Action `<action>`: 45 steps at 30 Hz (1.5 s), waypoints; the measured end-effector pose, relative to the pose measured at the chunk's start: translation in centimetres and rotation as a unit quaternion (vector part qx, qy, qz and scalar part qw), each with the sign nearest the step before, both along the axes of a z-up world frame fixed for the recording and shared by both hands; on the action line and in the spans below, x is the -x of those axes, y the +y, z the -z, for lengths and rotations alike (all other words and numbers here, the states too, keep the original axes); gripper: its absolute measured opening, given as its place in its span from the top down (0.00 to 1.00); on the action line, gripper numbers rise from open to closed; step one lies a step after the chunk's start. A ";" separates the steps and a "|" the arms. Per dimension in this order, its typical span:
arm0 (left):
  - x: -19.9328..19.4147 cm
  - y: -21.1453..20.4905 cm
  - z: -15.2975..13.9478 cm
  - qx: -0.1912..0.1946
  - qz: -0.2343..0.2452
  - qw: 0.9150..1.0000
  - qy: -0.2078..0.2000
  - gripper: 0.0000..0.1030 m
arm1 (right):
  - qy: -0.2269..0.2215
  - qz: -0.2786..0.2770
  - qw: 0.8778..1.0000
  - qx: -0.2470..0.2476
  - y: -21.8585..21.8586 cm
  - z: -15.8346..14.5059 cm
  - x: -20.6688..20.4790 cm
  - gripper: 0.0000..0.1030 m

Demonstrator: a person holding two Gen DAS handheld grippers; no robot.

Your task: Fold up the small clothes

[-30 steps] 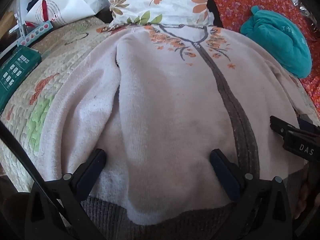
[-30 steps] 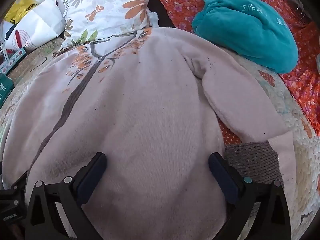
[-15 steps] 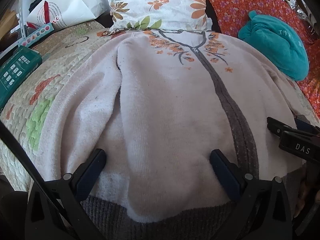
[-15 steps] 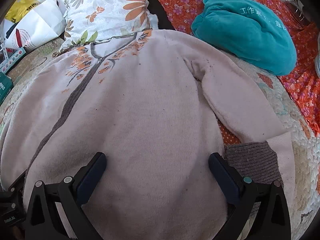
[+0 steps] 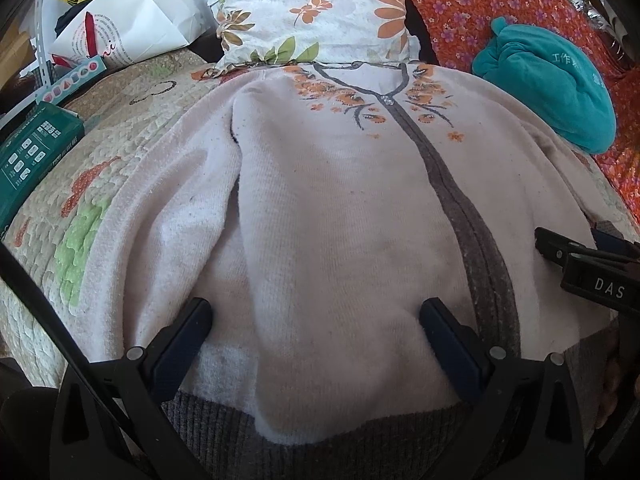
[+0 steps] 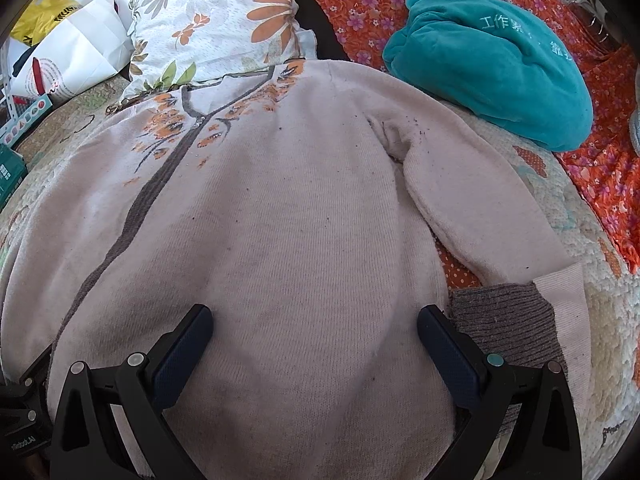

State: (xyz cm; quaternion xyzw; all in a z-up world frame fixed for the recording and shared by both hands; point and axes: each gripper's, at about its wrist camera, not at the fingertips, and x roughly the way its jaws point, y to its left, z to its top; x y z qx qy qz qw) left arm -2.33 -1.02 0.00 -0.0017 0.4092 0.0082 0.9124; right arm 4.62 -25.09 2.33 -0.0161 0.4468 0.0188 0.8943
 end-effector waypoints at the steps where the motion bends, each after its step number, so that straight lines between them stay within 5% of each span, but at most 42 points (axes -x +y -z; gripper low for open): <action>1: 0.0 0.0 0.0 0.000 0.000 1.000 0.000 0.00 | 0.000 0.000 1.000 0.000 0.0 0.0 0.0 0.00; 45: 0.1 0.1 0.0 -0.001 0.001 1.000 -0.010 0.00 | -0.001 0.000 1.000 0.001 0.0 0.0 0.0 0.00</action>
